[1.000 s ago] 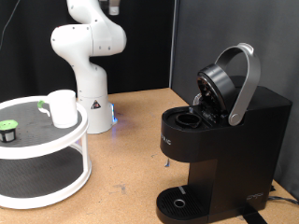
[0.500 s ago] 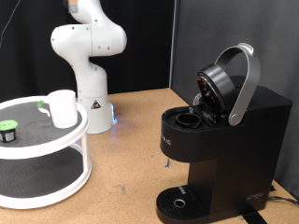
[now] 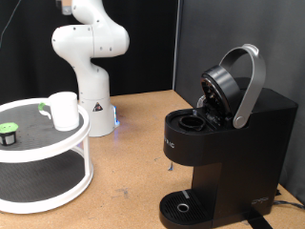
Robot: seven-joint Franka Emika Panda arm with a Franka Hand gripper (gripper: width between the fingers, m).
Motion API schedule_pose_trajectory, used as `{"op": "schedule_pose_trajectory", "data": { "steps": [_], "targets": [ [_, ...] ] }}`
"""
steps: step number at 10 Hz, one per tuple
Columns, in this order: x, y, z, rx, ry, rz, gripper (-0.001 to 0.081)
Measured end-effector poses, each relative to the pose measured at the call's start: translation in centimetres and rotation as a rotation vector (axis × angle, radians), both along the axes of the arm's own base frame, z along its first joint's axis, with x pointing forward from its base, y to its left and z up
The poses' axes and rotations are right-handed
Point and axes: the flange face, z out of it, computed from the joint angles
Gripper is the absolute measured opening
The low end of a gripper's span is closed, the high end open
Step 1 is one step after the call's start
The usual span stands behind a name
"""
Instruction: Make a cup of coffee with the keurig machine
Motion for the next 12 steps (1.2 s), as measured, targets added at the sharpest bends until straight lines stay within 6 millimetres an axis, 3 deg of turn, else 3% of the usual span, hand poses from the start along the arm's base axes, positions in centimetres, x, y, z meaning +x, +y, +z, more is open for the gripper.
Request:
{"op": "schedule_pose_trajectory", "data": {
  "steps": [7,12],
  "targets": [
    [-2.9,-9.4,0.6,0.023,-0.016,-0.011,0.0805],
    [-2.5,-12.5,-0.6,0.028,0.031,-0.021,0.0805]
  ]
}}
